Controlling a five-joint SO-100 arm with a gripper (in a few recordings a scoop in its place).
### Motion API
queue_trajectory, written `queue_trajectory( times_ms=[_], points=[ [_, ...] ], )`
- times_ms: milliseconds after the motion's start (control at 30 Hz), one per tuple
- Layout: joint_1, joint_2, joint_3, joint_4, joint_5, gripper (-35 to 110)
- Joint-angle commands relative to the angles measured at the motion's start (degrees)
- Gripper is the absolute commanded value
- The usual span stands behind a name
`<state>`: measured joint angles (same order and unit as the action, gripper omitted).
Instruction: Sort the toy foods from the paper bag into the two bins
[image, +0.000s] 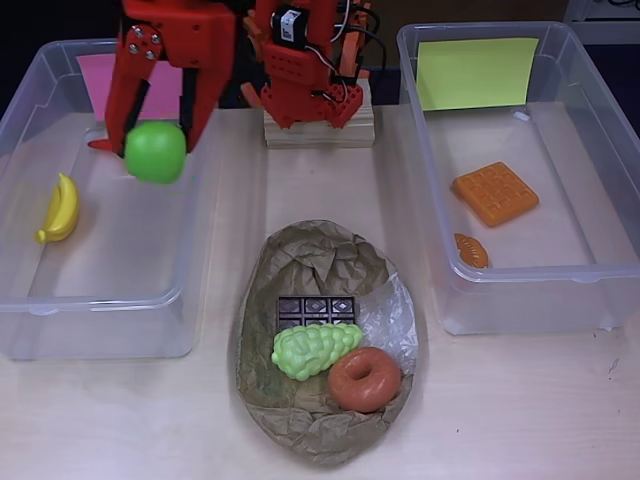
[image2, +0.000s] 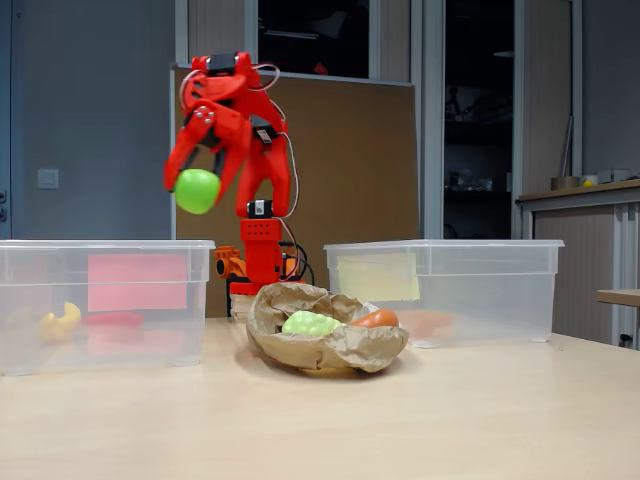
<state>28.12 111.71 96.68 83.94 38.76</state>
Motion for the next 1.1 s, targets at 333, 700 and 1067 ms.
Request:
queue_trajectory(
  times_ms=[333,700,1067],
  points=[
    [19.2,-1.2,14.6,-10.7,12.3,19],
    [20.6,-14.0,20.7,-24.9,16.9,27],
    [22.0,-21.9,20.2,-28.2,16.9,34]
  ],
)
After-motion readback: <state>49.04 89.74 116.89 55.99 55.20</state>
